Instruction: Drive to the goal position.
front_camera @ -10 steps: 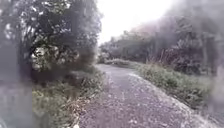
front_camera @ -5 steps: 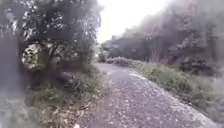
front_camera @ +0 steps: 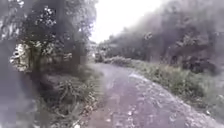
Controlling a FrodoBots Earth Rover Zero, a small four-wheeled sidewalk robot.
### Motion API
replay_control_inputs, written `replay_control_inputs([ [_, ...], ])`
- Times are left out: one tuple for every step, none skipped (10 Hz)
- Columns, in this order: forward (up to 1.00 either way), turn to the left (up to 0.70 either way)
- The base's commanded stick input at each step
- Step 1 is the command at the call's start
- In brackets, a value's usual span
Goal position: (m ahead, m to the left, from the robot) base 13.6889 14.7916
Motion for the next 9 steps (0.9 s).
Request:
replay_control_inputs([
  [0.70, 0.00],
  [0.70, -0.03],
  [0.70, -0.09],
  [0.70, -0.27],
  [0.70, -0.35],
  [0.70, -0.31],
  [0.70, -0.08],
  [0.70, 0.00],
  [0.70, 0.00],
])
